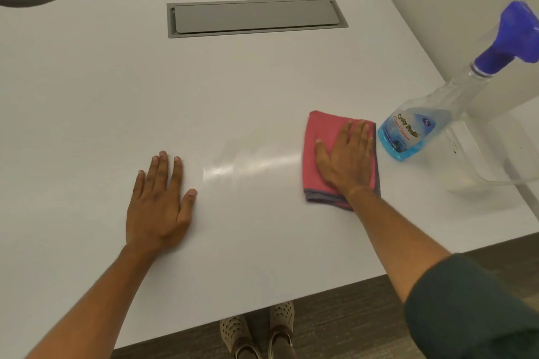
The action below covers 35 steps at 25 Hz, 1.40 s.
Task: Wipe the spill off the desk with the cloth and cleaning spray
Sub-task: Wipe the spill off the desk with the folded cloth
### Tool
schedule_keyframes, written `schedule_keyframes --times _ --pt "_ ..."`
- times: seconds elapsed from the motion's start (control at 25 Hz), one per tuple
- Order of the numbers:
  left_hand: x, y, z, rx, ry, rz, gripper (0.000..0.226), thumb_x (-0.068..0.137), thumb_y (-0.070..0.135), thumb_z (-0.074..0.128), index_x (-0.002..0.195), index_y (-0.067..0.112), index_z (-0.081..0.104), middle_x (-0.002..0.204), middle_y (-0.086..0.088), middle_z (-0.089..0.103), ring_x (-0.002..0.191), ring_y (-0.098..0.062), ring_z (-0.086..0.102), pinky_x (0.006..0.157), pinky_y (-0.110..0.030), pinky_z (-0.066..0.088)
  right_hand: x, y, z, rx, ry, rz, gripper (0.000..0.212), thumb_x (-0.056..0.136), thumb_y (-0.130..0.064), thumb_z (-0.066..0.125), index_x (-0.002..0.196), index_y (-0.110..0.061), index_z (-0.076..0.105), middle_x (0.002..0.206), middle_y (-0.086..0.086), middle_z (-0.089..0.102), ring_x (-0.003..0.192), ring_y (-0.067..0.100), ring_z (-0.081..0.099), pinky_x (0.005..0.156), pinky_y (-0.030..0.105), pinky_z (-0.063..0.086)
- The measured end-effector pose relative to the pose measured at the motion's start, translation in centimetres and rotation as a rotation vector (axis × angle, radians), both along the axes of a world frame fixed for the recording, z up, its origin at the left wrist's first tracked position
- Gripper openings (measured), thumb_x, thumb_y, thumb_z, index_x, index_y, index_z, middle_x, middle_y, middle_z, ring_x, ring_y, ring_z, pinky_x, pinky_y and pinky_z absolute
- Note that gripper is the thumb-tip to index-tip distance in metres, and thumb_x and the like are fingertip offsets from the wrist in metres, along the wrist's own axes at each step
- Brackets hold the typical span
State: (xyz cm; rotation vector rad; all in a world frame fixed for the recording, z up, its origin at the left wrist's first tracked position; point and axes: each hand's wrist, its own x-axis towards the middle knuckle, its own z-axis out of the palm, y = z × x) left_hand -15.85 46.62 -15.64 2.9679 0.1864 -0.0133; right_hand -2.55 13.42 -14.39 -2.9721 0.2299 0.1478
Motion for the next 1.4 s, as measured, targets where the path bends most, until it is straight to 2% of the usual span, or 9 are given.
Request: schedule_keyframes --times 0.24,0.36,0.48,0.64,0.8,1.0,1.16,1.24,1.4 --pt "0.0 0.1 -0.1 -0.009 -0.01 -0.004 0.07 0.093 0.05 0.015 0.155 0.017 0.011 0.163 -0.01 0.005 0.151 -0.019 0.001 0.122 -0.04 0.004 2.1 4.2 0.1 -0.051 -0.009 0.365 0.087 0.092 -0.061 0.025 0.154 -0.003 0.008 0.161 0.025 0.007 0.15 0.035 0.001 0.123 0.045 0.002" --pt "0.0 0.0 0.0 -0.006 -0.003 -0.011 0.072 0.093 0.052 0.013 0.155 0.017 0.009 0.163 -0.009 0.004 0.151 -0.018 -0.001 0.122 -0.039 0.003 -3.0 6.2 0.5 0.007 -0.008 0.589 0.087 0.091 -0.06 0.03 0.154 -0.003 0.012 0.161 0.024 0.01 0.15 0.034 0.003 0.123 0.044 0.004" --pt "-0.1 0.3 0.1 -0.025 -0.008 -0.012 0.073 0.093 0.053 0.012 0.155 0.016 0.009 0.163 -0.009 0.004 0.151 -0.018 0.0 0.122 -0.04 0.003 -9.8 5.6 1.2 0.052 0.04 0.752 0.087 0.093 -0.06 0.03 0.155 -0.008 -0.002 0.163 0.018 -0.005 0.151 0.027 -0.011 0.123 0.043 0.001" --pt "-0.2 0.3 0.2 -0.021 -0.005 -0.008 0.072 0.093 0.053 0.013 0.155 0.016 0.009 0.163 -0.009 0.004 0.151 -0.018 -0.001 0.122 -0.039 0.002 -12.4 1.9 1.0 0.052 0.033 0.488 0.086 0.094 -0.064 0.024 0.154 -0.014 -0.012 0.162 0.011 -0.016 0.149 0.021 -0.02 0.123 0.041 -0.005" --pt "0.0 0.2 0.2 -0.019 -0.006 -0.002 0.07 0.094 0.05 0.016 0.155 0.016 0.007 0.163 -0.009 0.002 0.151 -0.019 -0.002 0.122 -0.041 0.003 -6.3 4.0 0.2 0.017 -0.006 0.23 0.088 0.09 -0.063 0.017 0.155 -0.006 -0.001 0.163 0.02 -0.001 0.151 0.03 -0.007 0.123 0.045 0.001" --pt "0.0 0.3 0.0 -0.018 -0.006 -0.012 0.071 0.093 0.051 0.015 0.155 0.018 0.005 0.163 -0.008 0.001 0.151 -0.018 -0.003 0.122 -0.04 0.002 -5.3 10.6 0.3 0.015 -0.002 0.509 0.084 0.093 -0.06 0.026 0.155 -0.007 0.007 0.161 0.023 0.005 0.151 0.032 -0.004 0.123 0.044 0.001" --pt "-0.1 0.5 -0.1 -0.028 -0.014 -0.022 0.071 0.094 0.052 0.016 0.155 0.018 0.006 0.163 -0.008 0.001 0.15 -0.017 -0.003 0.122 -0.039 0.001 -12.2 8.7 1.4 0.063 0.071 0.794 0.085 0.095 -0.062 0.026 0.154 -0.013 -0.011 0.162 0.013 -0.014 0.149 0.022 -0.019 0.123 0.041 -0.004" --pt "-0.1 0.6 0.0 -0.035 -0.017 -0.016 0.07 0.094 0.051 0.016 0.155 0.017 0.006 0.163 -0.008 0.001 0.15 -0.017 -0.003 0.122 -0.039 0.001 -13.4 6.1 1.4 0.043 0.069 0.762 0.085 0.096 -0.063 0.024 0.153 -0.015 -0.015 0.162 0.011 -0.019 0.148 0.02 -0.022 0.123 0.04 -0.004" --pt "-0.1 0.2 -0.1 -0.017 -0.014 -0.001 0.07 0.094 0.05 0.015 0.155 0.017 0.005 0.163 -0.008 0.0 0.151 -0.018 -0.004 0.122 -0.04 0.002 -9.6 5.8 0.6 0.027 0.024 0.4 0.084 0.094 -0.061 0.022 0.155 -0.009 -0.005 0.163 0.016 -0.008 0.15 0.026 -0.013 0.123 0.042 -0.003"
